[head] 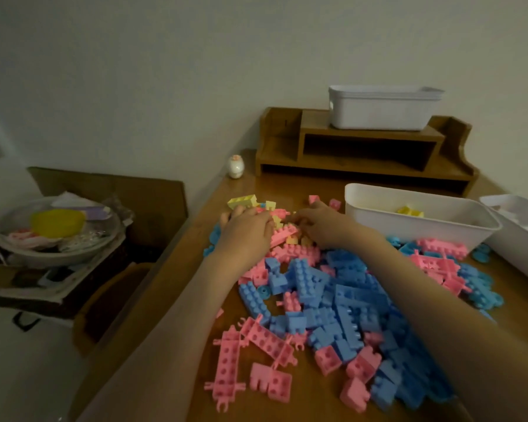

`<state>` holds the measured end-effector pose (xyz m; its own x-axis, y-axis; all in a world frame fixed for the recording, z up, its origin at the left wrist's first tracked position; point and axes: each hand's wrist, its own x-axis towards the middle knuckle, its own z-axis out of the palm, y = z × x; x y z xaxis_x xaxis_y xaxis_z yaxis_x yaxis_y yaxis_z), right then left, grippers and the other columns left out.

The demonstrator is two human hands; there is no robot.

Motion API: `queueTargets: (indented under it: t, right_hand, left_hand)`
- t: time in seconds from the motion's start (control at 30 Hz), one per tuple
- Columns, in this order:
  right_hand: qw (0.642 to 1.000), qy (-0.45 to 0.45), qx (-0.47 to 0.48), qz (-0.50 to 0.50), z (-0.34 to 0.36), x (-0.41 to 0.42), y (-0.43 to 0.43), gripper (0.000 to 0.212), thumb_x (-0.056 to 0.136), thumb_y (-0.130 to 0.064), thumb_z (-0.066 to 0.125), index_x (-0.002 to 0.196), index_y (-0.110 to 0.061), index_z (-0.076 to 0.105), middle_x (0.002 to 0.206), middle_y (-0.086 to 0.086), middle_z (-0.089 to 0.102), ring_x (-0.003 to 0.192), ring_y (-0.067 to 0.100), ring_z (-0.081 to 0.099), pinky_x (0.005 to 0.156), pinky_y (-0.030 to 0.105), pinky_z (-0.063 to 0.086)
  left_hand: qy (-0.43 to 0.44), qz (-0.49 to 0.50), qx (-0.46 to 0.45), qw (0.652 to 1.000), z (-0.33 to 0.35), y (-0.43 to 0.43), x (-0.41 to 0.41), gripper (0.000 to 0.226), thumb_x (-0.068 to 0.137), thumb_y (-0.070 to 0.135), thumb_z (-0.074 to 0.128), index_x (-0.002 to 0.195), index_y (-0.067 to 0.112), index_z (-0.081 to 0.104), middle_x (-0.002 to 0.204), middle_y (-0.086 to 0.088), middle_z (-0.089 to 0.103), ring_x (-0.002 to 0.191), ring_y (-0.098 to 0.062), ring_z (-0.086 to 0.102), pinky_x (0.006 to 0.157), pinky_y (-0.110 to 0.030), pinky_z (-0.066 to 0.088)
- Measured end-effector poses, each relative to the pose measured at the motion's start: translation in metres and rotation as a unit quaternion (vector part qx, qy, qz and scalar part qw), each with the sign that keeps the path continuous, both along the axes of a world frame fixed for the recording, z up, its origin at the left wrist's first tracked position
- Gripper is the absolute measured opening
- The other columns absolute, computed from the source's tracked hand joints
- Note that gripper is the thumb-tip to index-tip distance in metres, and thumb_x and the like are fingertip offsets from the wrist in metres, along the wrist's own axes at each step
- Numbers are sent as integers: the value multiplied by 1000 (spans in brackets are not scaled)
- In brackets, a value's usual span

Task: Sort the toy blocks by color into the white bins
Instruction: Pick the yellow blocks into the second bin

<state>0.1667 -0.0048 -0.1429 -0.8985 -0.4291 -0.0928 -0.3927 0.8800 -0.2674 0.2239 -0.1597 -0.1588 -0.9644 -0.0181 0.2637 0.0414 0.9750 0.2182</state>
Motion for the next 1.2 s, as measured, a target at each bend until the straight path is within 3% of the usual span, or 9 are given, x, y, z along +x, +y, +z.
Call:
queueTargets:
  t: [0.13, 0.23, 0.3, 0.4, 0.5, 0.77, 0.9, 1.0, 1.2]
  right_hand:
    - [999, 15, -38, 4, 6, 16, 8, 32, 96, -19, 41, 123, -32, 54, 131, -1, 50, 125, 21, 43, 109, 48, 29]
    - [995, 67, -71, -5, 11, 25, 17, 38, 93, -10, 48, 126, -28, 50, 133, 3, 47, 124, 24, 42, 111, 41, 29]
    - [989, 84, -122, -4, 13, 30, 25, 41, 92, -8, 50, 129, -26, 48, 133, 5, 46, 120, 25, 45, 98, 29, 38]
    - [975, 113, -192, -22, 17, 31, 39, 38, 94, -7, 47, 127, -26, 48, 130, 4, 47, 113, 21, 49, 81, 21, 36]
    - [959, 145, -239, -50, 22, 30, 55, 39, 94, -6, 46, 127, -25, 48, 132, 3, 48, 112, 17, 49, 80, 19, 35]
    - [921, 198, -322, -97, 28, 33, 87, 45, 92, -6, 49, 133, -23, 42, 132, 2, 51, 114, 19, 51, 82, 24, 41]
    - [918, 190, -287, -197, 23, 27, 101, 43, 93, -7, 49, 134, -14, 37, 127, 10, 54, 110, 28, 54, 81, 29, 42]
    - [927, 172, -238, -232, 13, 24, 103, 35, 96, -15, 45, 130, -15, 41, 125, 10, 57, 111, 28, 54, 99, 42, 41]
    - [948, 216, -160, -171, 14, 26, 91, 35, 98, -23, 41, 133, -25, 45, 140, 0, 47, 130, 22, 38, 108, 41, 22]
  left_hand:
    - [12, -12, -9, 1000, 1, 4, 4, 32, 101, 34, 30, 110, 25, 59, 116, 4, 58, 114, -20, 43, 85, -35, 19]
    - [21, -20, 2, 1000, 0, 6, 6, 30, 100, 36, 32, 103, 27, 60, 108, 7, 60, 109, -17, 45, 81, -33, 16]
    - [25, -21, 12, 999, -1, 5, 4, 27, 100, 35, 34, 105, 29, 60, 111, 8, 59, 111, -17, 44, 81, -33, 16]
    - [31, -35, 2, 999, -1, 5, 2, 35, 96, 12, 40, 118, 34, 55, 121, 11, 55, 119, -15, 41, 93, -35, 17]
    - [40, -46, 0, 998, -3, 7, -2, 47, 93, 4, 41, 126, 36, 52, 122, 11, 54, 123, -13, 40, 98, -37, 16]
    - [-28, -90, 12, 995, -10, 11, -10, 61, 90, -7, 36, 129, 39, 49, 130, 8, 49, 124, -14, 38, 89, -31, 15]
    - [-33, -103, 28, 994, -7, 14, -6, 33, 102, 22, 35, 125, 35, 55, 128, 9, 53, 122, -13, 42, 90, -30, 16]
    - [-35, -101, 24, 994, -6, 15, -6, 36, 102, 16, 35, 127, 35, 52, 128, 8, 53, 122, -14, 42, 89, -32, 18]
    - [-48, -100, 24, 994, -2, 16, -5, 32, 102, 27, 33, 126, 33, 55, 123, 4, 54, 120, -17, 44, 95, -37, 25]
